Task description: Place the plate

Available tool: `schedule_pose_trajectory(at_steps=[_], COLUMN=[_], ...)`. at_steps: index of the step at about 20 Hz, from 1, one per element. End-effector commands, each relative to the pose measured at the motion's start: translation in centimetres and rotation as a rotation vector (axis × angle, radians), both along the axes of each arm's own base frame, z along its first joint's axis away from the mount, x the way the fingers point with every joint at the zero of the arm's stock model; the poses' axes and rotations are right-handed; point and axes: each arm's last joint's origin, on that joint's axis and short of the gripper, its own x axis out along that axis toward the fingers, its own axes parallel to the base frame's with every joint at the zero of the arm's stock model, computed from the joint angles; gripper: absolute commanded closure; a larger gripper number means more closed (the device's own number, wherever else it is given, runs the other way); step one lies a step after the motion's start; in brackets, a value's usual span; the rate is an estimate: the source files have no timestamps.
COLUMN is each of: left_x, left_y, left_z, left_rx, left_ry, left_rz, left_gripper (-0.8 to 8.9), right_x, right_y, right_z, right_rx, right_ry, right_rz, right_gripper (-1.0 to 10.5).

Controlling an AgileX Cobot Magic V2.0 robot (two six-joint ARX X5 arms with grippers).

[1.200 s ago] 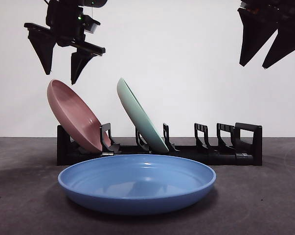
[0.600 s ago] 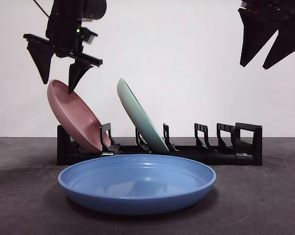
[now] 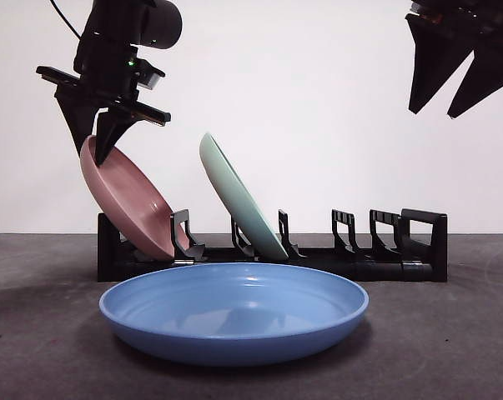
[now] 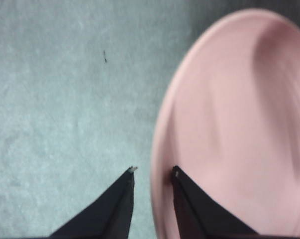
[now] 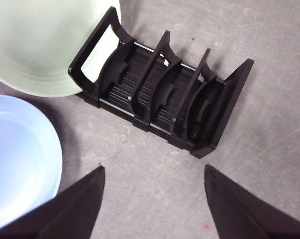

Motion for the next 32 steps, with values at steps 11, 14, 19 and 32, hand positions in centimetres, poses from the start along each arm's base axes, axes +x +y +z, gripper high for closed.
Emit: schedule_pose_trajectory(at_steps=[11, 14, 19, 32], left_x=[0.0, -0.3, -1.2, -8.5], left_y=[-1.4, -1.2, -0.5, 2.8], left_z=[1.9, 3.5, 6.2, 15.9], left_rx=[-0.008, 0.005, 0.109, -0.079], left_ry=[-0.076, -0.117, -0.169, -0.39], left_rz=[-0.026, -0.018, 0.003, -0.001], left_gripper=[7.96, 7.96, 7.97, 7.98], right_x=[0.1, 0.1, 0.2, 0.1], right_y=[0.2, 0.2, 0.2, 0.2], right_z=[0.4, 0.4, 0.4, 0.4], right_rx=[0.02, 0.022, 0.022, 0.024], right_ry=[-0.008, -0.006, -0.007, -0.005], right_rz=[-0.009, -0.012, -0.012, -0.014], right_gripper=[6.4, 6.4, 6.4, 6.4])
